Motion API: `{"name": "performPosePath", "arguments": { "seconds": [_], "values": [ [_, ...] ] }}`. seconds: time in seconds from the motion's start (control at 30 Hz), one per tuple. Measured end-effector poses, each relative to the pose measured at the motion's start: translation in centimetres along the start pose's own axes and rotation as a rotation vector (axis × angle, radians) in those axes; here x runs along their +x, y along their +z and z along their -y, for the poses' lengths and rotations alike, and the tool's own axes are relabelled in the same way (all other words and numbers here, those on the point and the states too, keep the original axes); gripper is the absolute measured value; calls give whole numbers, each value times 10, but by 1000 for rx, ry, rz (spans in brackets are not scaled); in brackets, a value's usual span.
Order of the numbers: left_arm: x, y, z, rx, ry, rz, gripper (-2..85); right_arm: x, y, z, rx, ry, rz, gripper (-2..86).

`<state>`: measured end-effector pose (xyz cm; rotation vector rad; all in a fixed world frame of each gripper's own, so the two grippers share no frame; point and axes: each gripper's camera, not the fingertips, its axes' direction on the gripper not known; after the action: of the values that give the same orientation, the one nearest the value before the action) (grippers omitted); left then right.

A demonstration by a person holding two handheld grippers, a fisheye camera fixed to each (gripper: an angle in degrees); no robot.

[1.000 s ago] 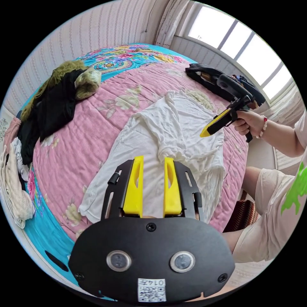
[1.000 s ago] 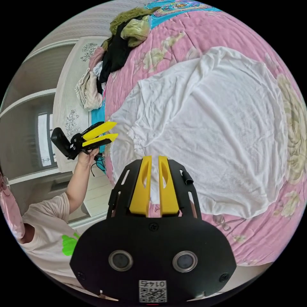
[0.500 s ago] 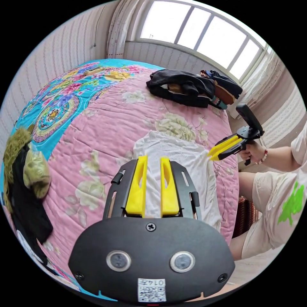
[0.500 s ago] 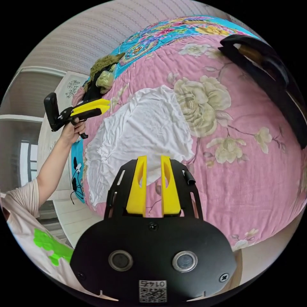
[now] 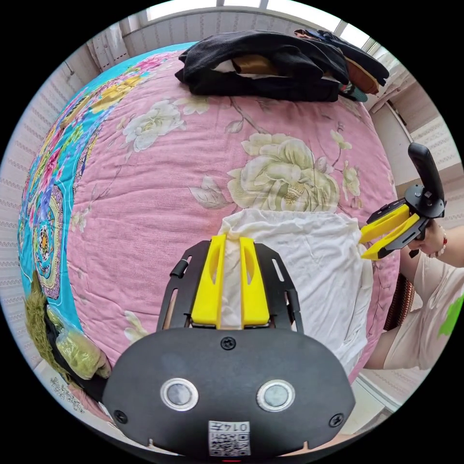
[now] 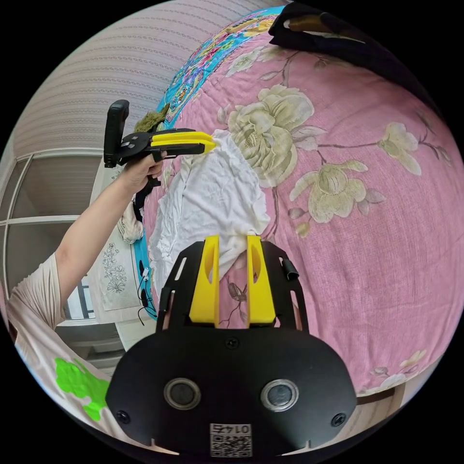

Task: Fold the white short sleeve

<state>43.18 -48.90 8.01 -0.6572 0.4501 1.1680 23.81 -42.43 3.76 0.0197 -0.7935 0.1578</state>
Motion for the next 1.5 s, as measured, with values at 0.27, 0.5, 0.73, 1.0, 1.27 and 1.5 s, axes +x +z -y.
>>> {"name": "performPosePath", "arguments": {
  "seconds": [0.27, 0.5, 0.73, 1.0, 1.27, 1.5],
  "values": [
    [1, -33, -6, 92, -66, 77, 62, -15, 6, -19, -4, -44, -24, 3],
    [18, -30, -13, 20, 28, 156, 90, -16, 14, -38, 33, -6, -34, 18],
    [20, -27, -29, 8, -7, 126, 75, -18, 34, -51, 16, 26, -3, 54],
    [-1, -120, -198, 218, -260, 47, 98, -87, 37, -112, 73, -271, -58, 25],
    [42, -135, -482, -14, -704, 89, 72, -243, 183, -229, -222, -764, 29, 43],
    [59, -120, -563, 42, -820, 57, 67, -348, 328, -363, -481, -1061, -62, 128]
  ]
}}
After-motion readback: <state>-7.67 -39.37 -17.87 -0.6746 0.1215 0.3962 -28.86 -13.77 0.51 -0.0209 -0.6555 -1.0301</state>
